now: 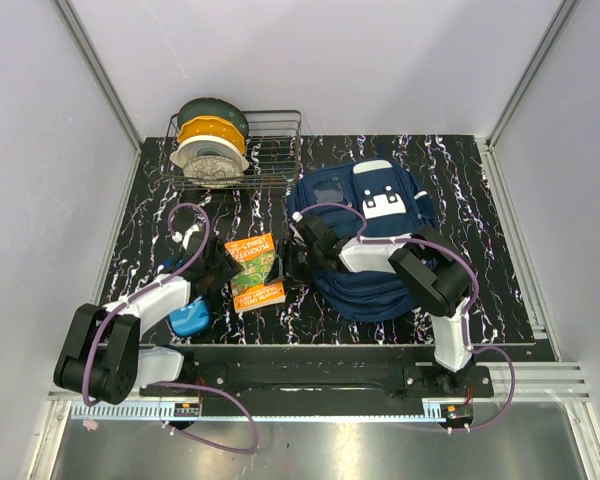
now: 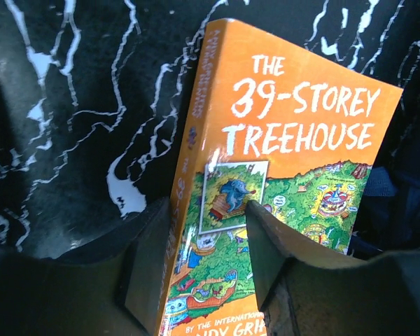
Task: Pack the student bag
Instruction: Pick up the book from the center of the board.
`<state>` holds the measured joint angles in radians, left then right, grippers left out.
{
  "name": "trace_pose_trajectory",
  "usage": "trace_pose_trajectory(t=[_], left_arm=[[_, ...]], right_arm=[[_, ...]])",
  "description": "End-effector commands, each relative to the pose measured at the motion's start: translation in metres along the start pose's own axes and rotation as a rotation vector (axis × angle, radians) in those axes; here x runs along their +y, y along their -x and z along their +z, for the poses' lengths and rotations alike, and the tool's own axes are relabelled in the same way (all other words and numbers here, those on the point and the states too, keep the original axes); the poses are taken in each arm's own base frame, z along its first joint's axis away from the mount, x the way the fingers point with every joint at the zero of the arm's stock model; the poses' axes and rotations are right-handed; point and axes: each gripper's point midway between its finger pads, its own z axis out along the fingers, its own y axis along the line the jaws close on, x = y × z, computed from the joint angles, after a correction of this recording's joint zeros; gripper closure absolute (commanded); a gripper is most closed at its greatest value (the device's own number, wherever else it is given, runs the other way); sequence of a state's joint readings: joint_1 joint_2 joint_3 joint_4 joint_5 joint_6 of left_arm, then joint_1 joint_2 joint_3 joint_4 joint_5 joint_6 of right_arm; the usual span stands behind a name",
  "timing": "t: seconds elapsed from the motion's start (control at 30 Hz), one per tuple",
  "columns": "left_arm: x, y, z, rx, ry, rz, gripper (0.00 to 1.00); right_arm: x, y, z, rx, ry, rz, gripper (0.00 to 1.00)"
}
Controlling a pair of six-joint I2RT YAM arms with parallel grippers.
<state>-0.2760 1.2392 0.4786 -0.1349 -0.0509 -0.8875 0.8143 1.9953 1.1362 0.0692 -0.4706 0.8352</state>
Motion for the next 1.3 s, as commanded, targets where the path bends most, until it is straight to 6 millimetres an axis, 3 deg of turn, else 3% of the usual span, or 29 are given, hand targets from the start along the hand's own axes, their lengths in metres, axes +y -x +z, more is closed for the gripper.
trace_pose_trajectory(t=[0.0,0.13,0.17,0.2,0.3,0.33,0.43,0.47,0.6,0.67,0.73,0.77,0.83,0.93,1.13,1.27], left_arm=[[-0.058,-0.022,-0.01,0.13,-0.284,-0.013,0.52],[-0.061,-0.021,-0.011,0.13,-0.298,-0.017,0.54],[-0.06,-0.021,-0.011,0.128,-0.295,-0.015,0.54],[-0.061,-0.021,-0.012,0.127,-0.3,-0.012,0.54],[-0.067,-0.015,-0.017,0.109,-0.322,0.005,0.54],[-0.067,-0.013,-0.02,0.099,-0.316,0.011,0.53],[-0.068,0.004,-0.031,0.033,-0.288,0.053,0.31],[-0.071,0.015,-0.036,-0.011,-0.289,0.078,0.19],[-0.082,0.048,-0.069,-0.158,-0.31,0.119,0.01],[-0.087,0.067,-0.09,-0.241,-0.311,0.152,0.01],[-0.082,0.076,-0.098,-0.266,-0.269,0.177,0.01],[-0.087,0.088,-0.107,-0.302,-0.262,0.209,0.01],[-0.09,0.092,-0.111,-0.305,-0.254,0.265,0.01],[-0.112,0.103,-0.128,-0.328,-0.327,0.298,0.01],[-0.172,0.105,-0.176,-0.336,-0.612,0.441,0.01],[-0.202,0.087,-0.196,-0.272,-0.822,0.532,0.01]], right_arm=[[0.008,0.0,0.017,-0.006,0.045,0.0,0.4],[0.011,0.003,0.016,-0.018,0.048,-0.003,0.57],[0.012,0.003,0.015,-0.023,0.049,-0.006,0.67],[0.013,0.004,0.014,-0.028,0.051,-0.008,0.85],[0.019,0.008,0.007,-0.051,0.055,-0.031,1.0],[0.023,0.009,0.003,-0.061,0.062,-0.042,1.0],[0.038,0.013,-0.012,-0.094,0.096,-0.082,1.0],[0.04,0.015,-0.016,-0.11,0.098,-0.088,1.0],[0.061,0.016,-0.043,-0.167,0.161,-0.128,1.0],[0.074,0.014,-0.063,-0.196,0.19,-0.146,1.0],[0.087,0.012,-0.082,-0.211,0.224,-0.166,1.0],[0.093,0.011,-0.089,-0.218,0.237,-0.187,1.0],[0.107,0.008,-0.108,-0.236,0.285,-0.213,1.0],[0.121,0.005,-0.133,-0.27,0.303,-0.251,1.0],[0.118,0.003,-0.174,-0.371,0.257,-0.293,1.0],[0.125,-0.006,-0.194,-0.4,0.303,-0.333,1.0]])
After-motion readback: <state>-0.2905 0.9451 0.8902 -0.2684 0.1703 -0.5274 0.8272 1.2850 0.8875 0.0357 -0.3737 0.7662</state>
